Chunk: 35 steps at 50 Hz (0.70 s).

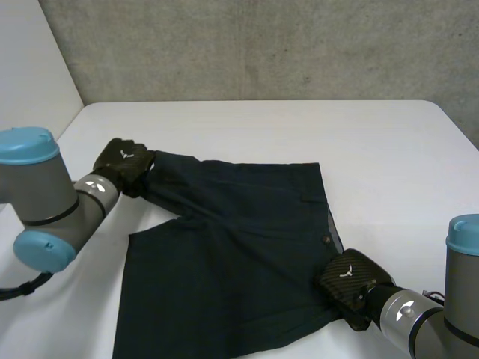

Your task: Fold the shorts.

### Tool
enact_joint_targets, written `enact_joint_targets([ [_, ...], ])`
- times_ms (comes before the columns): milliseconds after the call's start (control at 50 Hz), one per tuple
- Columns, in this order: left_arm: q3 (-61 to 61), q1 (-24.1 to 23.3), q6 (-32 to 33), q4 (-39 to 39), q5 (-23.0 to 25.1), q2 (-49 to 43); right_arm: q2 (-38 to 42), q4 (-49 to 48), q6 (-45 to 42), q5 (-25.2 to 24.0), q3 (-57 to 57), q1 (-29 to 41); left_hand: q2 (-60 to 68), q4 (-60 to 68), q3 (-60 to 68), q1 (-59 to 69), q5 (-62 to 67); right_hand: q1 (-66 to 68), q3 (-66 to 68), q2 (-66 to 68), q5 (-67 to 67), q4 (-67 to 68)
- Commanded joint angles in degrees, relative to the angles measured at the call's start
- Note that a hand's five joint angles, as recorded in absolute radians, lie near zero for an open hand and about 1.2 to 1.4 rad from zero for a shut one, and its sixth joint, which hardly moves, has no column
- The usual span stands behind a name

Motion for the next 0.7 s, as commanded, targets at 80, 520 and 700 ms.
enact_joint_targets([
  [80,-8.29,2.96,0.08,-0.05,-0.56,1.38,-0.24,0.34,0.07,0.11,0.00,0.03,11.74,11.32,12.09,15.27,13.63,23.38,11.12,12.63,13.37,11.54],
  [520,-13.39,5.25,0.08,0.74,-1.78,2.44,-5.34,4.91,0.07,-0.60,-0.35,-0.85,11.74,11.32,12.09,15.27,13.63,23.38,11.12,12.63,13.37,11.54],
  [700,-14.71,6.75,-0.27,0.83,-5.40,4.90,-5.34,5.00,0.07,-0.60,0.00,-0.76,11.74,11.32,12.09,15.27,13.63,23.38,11.12,12.63,13.37,11.54],
])
